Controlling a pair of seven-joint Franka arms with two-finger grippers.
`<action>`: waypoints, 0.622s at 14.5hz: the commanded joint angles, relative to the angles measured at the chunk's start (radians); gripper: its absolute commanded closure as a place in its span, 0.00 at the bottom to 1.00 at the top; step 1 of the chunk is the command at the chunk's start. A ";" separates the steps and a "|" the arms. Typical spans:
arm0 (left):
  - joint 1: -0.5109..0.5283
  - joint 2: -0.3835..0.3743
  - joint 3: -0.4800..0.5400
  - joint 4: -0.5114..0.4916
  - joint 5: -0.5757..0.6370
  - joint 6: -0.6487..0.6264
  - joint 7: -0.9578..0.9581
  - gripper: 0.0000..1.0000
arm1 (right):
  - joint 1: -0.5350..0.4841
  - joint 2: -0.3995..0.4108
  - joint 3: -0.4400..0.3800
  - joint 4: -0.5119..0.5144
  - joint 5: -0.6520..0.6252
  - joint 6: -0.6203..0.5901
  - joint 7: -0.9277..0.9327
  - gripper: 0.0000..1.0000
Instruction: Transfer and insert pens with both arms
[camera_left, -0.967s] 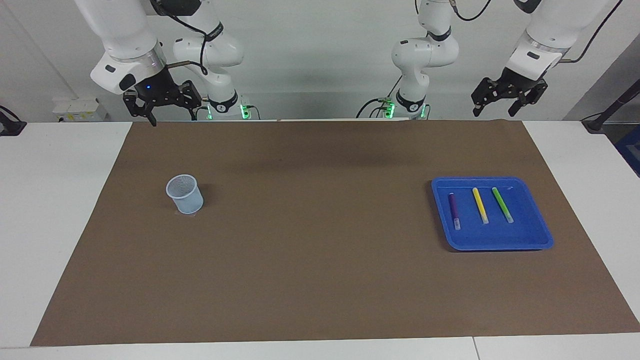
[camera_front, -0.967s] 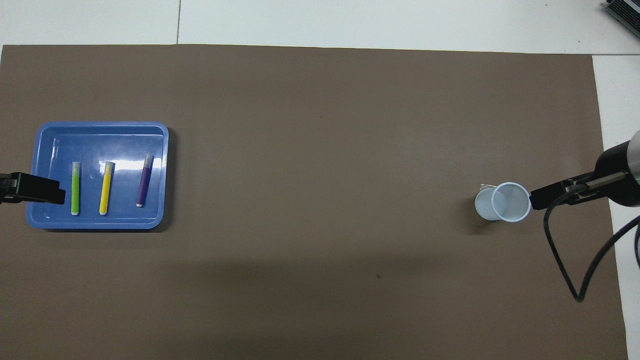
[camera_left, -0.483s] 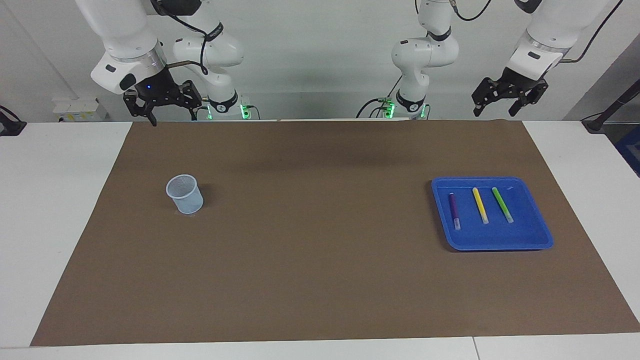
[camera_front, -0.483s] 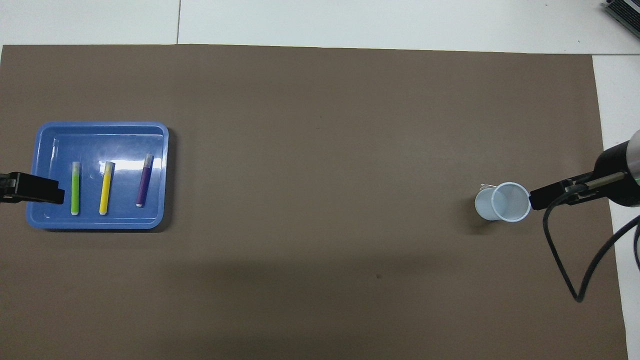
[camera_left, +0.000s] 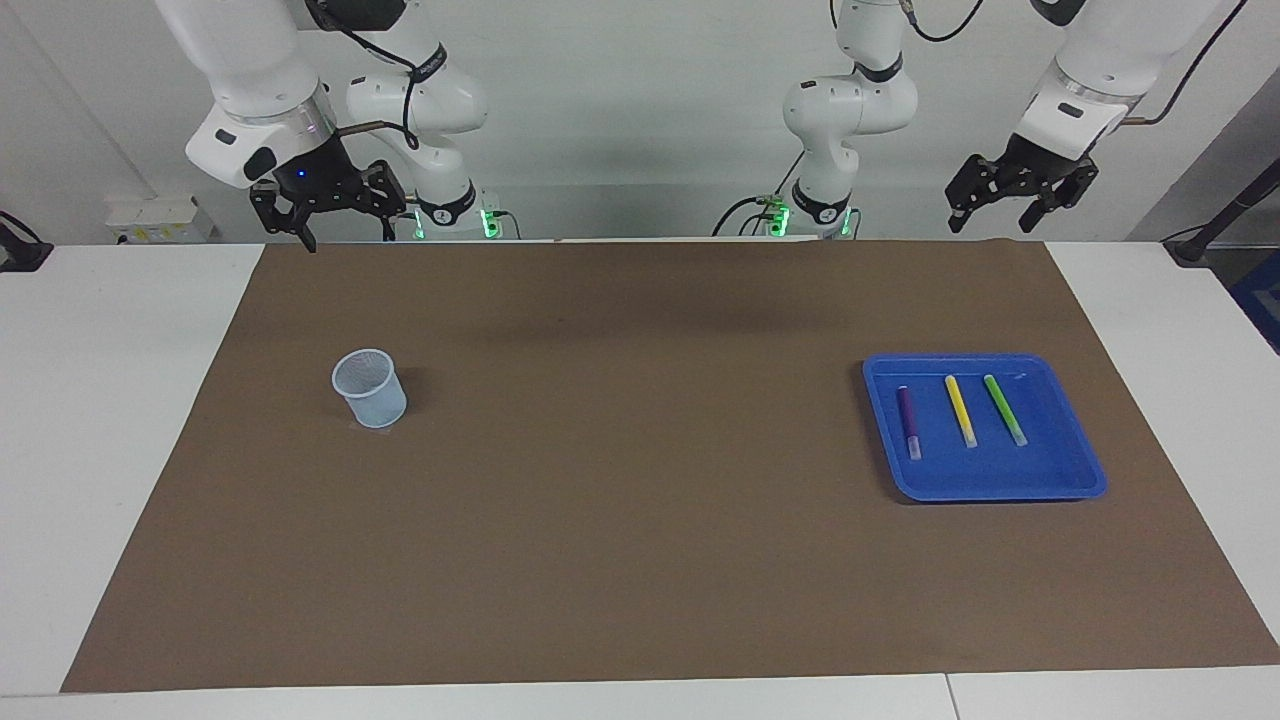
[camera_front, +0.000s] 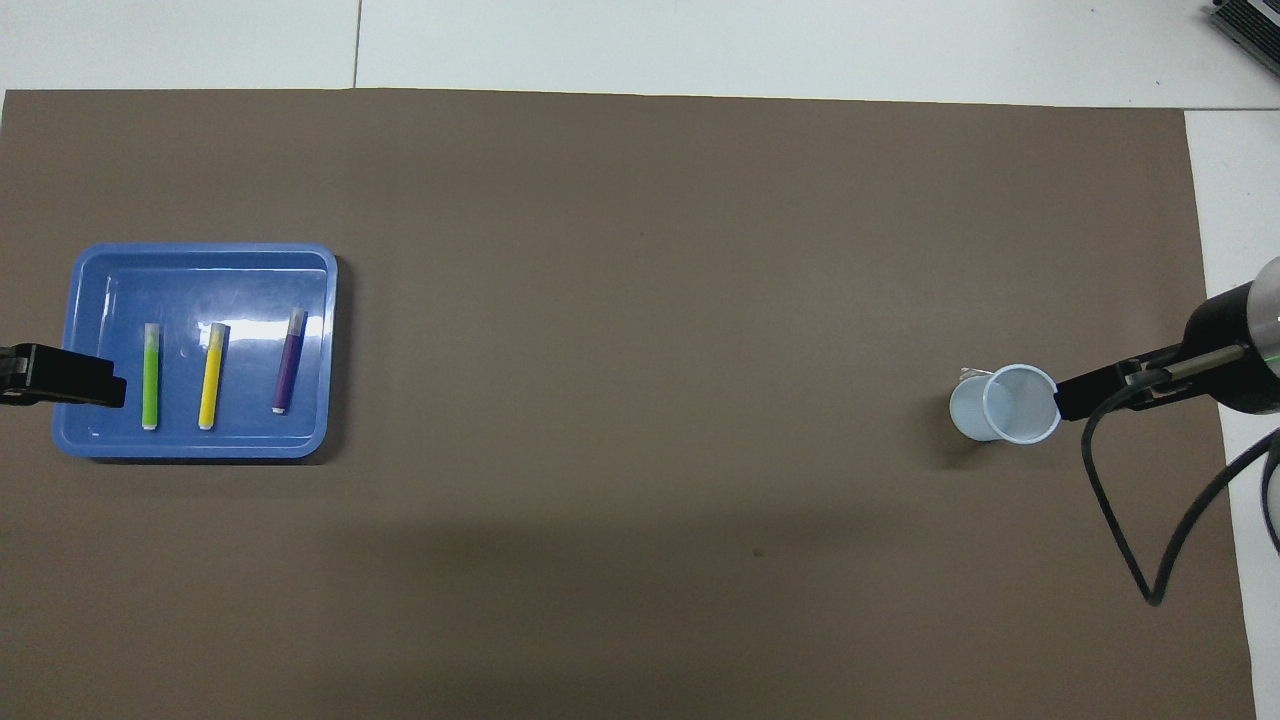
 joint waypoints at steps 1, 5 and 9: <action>0.003 -0.008 0.003 0.005 -0.004 -0.003 0.002 0.00 | -0.003 -0.014 0.005 -0.013 0.000 0.014 0.018 0.00; 0.000 -0.006 0.001 0.005 -0.003 -0.001 0.000 0.00 | -0.003 -0.014 0.019 -0.013 0.003 0.019 0.035 0.00; 0.003 -0.008 0.001 0.003 -0.001 0.013 0.000 0.00 | -0.003 -0.014 0.031 -0.013 0.033 0.019 0.057 0.00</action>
